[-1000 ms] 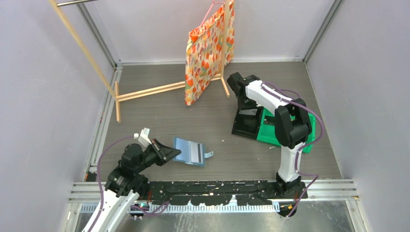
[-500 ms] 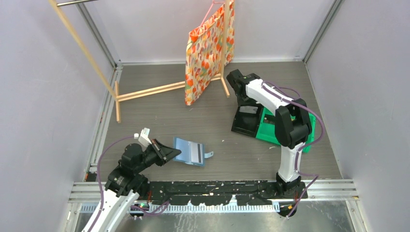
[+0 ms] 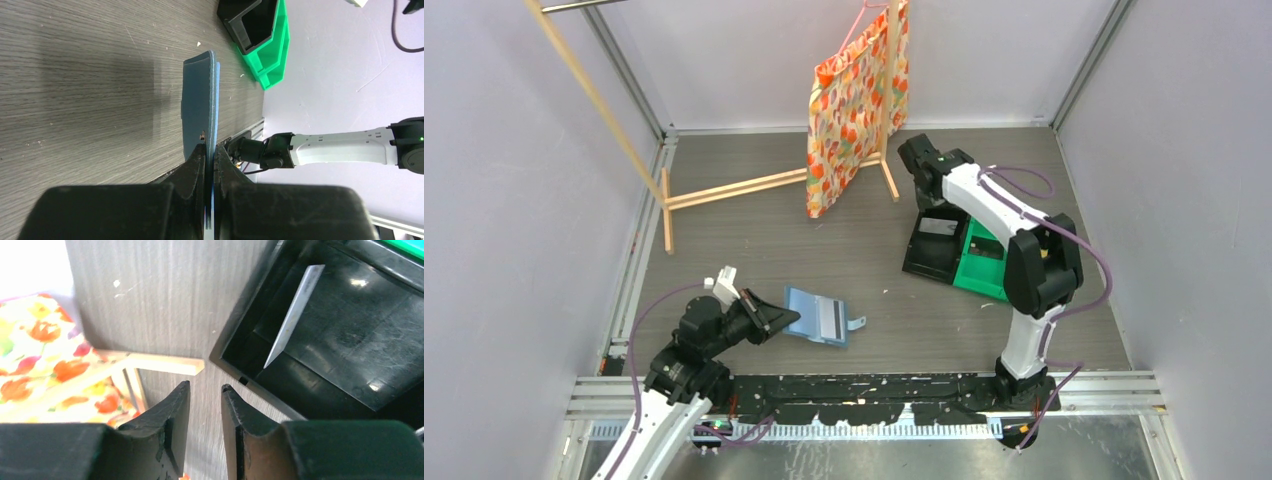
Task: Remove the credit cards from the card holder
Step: Place the credit card in the storage box.
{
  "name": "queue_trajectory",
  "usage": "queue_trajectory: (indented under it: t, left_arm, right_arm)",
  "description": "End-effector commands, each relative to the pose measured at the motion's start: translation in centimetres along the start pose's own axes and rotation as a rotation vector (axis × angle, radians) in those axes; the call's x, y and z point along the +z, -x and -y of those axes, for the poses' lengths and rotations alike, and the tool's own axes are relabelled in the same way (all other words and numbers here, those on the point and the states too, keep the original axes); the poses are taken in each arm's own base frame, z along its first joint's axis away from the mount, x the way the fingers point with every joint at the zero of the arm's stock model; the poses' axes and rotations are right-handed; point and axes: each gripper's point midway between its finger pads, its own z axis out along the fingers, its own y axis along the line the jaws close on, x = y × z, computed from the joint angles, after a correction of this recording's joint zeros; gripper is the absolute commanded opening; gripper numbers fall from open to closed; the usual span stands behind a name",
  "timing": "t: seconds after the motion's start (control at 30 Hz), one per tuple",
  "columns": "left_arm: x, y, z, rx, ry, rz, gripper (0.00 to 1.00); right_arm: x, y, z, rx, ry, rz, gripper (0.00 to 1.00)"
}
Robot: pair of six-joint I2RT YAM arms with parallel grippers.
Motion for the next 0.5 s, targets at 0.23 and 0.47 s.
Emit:
queue_trajectory:
  t: [0.23, 0.47]
  left_arm:
    - [0.4, 0.2, 1.2, 0.060, -0.055, -0.010, 0.01]
    - [1.4, -0.8, -0.6, 0.063, -0.050, -0.062, 0.00]
  right_arm:
    - [-9.4, -4.8, -3.0, -0.643, 0.703, -0.328, 0.44]
    - [-15.4, -8.5, 8.6, -1.088, 0.872, -0.576, 0.47]
